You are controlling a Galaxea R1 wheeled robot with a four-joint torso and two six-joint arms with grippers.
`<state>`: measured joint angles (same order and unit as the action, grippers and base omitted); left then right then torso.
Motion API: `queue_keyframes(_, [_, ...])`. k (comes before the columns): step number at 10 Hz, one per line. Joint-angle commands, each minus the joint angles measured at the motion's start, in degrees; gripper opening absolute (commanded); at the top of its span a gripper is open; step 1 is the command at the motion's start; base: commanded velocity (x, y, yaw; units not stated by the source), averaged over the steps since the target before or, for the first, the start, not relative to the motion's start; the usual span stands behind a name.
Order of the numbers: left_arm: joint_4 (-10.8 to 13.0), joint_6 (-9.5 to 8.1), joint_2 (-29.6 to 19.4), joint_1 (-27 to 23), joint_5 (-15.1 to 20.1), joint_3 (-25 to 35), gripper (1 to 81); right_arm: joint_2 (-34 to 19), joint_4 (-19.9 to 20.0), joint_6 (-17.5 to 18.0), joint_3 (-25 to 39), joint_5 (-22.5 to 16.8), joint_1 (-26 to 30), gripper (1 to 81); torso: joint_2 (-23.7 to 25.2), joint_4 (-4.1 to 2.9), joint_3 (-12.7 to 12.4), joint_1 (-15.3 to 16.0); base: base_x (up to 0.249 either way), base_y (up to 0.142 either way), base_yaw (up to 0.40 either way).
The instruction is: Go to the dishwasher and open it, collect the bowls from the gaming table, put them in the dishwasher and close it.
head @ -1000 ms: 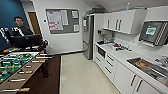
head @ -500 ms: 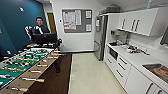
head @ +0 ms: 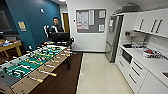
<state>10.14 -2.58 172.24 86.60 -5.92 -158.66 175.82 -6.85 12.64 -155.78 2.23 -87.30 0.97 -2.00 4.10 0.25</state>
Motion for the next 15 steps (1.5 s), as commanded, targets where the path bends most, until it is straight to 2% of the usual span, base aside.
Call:
queue_keyframes(1, [0.58, 0.48, -0.23, -2.09, 3.02, -0.16, 81.1, 0.43, 0.44, -0.16, 0.14, -2.85, 2.43, 81.1, 0.0, 0.0, 0.0, 0.0, 0.0, 0.0, 0.343])
queue_keyframes(15, [0.14, 0.39, -1.02, -2.09, 2.67, -0.51, 81.1, 1.4, 0.26, -0.07, 0.32, -2.23, 3.31, 81.1, 0.0, 0.0, 0.0, 0.0, 0.0, 0.0, 0.343])
